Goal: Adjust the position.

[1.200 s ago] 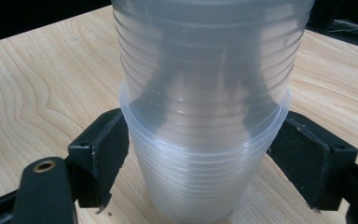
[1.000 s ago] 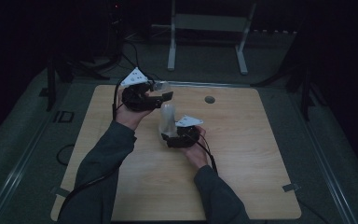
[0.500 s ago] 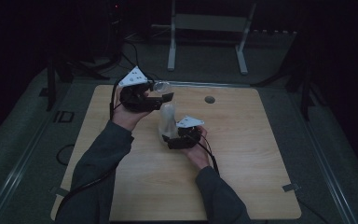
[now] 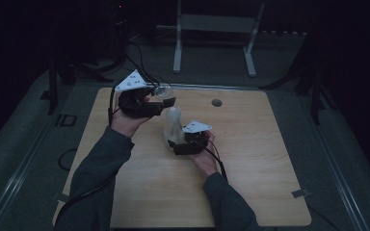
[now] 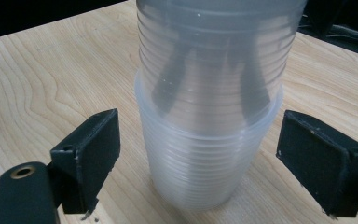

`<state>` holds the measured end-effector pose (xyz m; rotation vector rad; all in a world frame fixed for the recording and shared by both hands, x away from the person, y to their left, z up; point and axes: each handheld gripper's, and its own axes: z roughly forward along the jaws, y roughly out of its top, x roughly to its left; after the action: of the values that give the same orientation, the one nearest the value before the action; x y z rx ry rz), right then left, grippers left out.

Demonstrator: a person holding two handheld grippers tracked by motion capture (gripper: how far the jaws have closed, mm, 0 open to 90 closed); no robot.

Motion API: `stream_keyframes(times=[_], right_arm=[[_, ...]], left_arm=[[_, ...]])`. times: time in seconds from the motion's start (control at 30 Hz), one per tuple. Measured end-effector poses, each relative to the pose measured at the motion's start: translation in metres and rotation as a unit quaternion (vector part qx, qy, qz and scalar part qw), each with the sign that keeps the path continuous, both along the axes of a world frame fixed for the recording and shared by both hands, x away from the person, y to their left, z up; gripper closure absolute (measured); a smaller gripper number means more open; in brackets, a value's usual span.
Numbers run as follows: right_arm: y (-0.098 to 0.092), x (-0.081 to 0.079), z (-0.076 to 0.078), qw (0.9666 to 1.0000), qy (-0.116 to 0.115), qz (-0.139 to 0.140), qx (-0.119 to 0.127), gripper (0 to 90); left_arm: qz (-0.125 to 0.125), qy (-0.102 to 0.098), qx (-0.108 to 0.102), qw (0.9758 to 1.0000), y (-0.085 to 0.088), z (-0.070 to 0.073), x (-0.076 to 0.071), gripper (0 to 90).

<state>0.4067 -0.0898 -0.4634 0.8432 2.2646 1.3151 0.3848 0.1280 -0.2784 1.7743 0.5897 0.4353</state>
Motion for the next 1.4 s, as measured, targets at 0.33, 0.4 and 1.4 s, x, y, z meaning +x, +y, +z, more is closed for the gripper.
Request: stream_keyframes(times=[0.33,0.4,1.4], right_arm=[[-0.009,-0.005,0.001,1.0,0.003,0.002,0.009,13.1],[-0.01,-0.007,0.002,1.0,0.001,0.003,0.006,13.1],[-0.036,-0.034,0.028,0.9991,-0.016,0.029,0.026,20.2]], left_arm=[[-0.002,-0.009,-0.008,0.9999,0.007,-0.001,-0.011,41.0],[-0.003,-0.009,-0.009,0.9999,0.007,-0.001,-0.013,41.0],[-0.022,0.006,-0.016,0.9996,0.017,-0.036,-0.029,41.0]])
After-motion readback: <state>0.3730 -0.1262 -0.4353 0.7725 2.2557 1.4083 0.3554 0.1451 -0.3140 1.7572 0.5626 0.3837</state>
